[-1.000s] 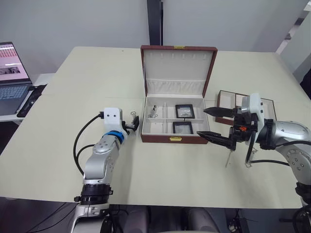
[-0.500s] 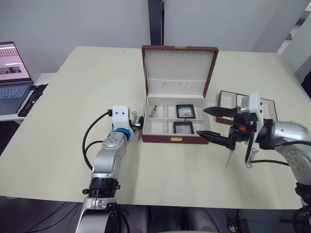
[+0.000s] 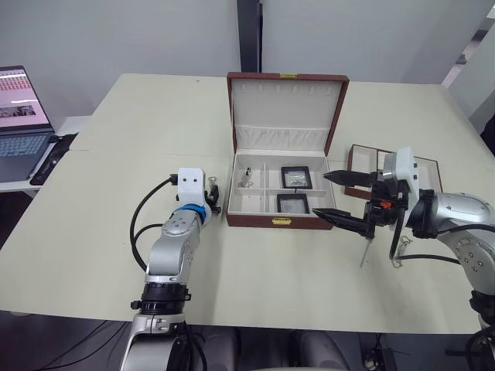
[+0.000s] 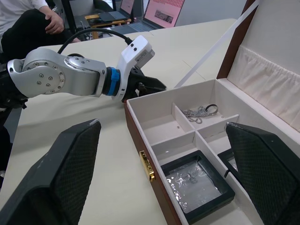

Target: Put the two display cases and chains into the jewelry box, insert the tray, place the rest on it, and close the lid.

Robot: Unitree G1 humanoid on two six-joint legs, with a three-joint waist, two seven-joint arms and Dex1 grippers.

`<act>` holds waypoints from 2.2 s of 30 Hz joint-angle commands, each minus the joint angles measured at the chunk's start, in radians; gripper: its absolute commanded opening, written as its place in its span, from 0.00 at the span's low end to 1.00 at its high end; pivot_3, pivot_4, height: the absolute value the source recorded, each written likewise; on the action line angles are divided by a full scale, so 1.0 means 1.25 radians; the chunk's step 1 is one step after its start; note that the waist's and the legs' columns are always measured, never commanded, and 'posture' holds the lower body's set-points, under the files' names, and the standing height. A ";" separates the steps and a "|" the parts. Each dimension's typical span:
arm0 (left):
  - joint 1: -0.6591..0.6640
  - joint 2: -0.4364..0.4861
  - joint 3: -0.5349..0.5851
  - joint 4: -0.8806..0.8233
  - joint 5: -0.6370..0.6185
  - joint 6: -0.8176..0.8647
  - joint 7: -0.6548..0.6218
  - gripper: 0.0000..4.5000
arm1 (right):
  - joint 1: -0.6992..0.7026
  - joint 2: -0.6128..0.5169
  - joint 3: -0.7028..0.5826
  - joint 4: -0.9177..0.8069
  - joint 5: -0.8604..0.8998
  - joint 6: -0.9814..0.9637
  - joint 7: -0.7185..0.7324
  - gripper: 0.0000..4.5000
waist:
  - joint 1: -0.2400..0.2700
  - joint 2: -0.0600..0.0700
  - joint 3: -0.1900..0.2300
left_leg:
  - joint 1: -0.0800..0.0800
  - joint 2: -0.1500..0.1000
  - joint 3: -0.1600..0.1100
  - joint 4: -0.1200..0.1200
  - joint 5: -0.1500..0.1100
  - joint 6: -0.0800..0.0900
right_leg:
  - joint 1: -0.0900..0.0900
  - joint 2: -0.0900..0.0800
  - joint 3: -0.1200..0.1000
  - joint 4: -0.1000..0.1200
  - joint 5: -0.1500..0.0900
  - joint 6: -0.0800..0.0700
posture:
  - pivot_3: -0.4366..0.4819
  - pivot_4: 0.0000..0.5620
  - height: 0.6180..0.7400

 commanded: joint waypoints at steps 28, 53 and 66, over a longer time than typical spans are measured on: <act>0.009 0.236 0.098 -0.261 -0.217 0.156 -0.313 0.01 | -0.026 -0.035 -0.070 0.002 0.020 -0.011 0.026 1.00 | -0.002 0.000 0.000 | 0.000 0.001 0.000 0.000 0.000 0.000 | 0.000 0.000 0.000 0.000 0.000 0.000 | 0.48 0.27 1.00; -0.234 0.461 -0.096 -0.108 -0.329 0.084 -0.819 0.01 | 0.157 -0.078 -0.240 -0.099 0.060 0.014 -0.040 1.00 | -0.003 0.000 0.000 | -0.001 0.001 0.000 0.000 -0.001 0.002 | 0.000 0.004 0.000 -0.001 0.000 0.000 | 0.48 0.27 1.00; -0.237 0.432 -0.158 0.020 -0.242 -0.019 -0.877 0.01 | 0.236 -0.069 -0.275 -0.165 0.091 0.014 -0.102 1.00 | -0.004 0.000 0.000 | -0.001 0.001 0.000 0.000 -0.001 0.002 | -0.001 0.004 0.000 -0.001 0.000 0.000 | 0.48 0.27 1.00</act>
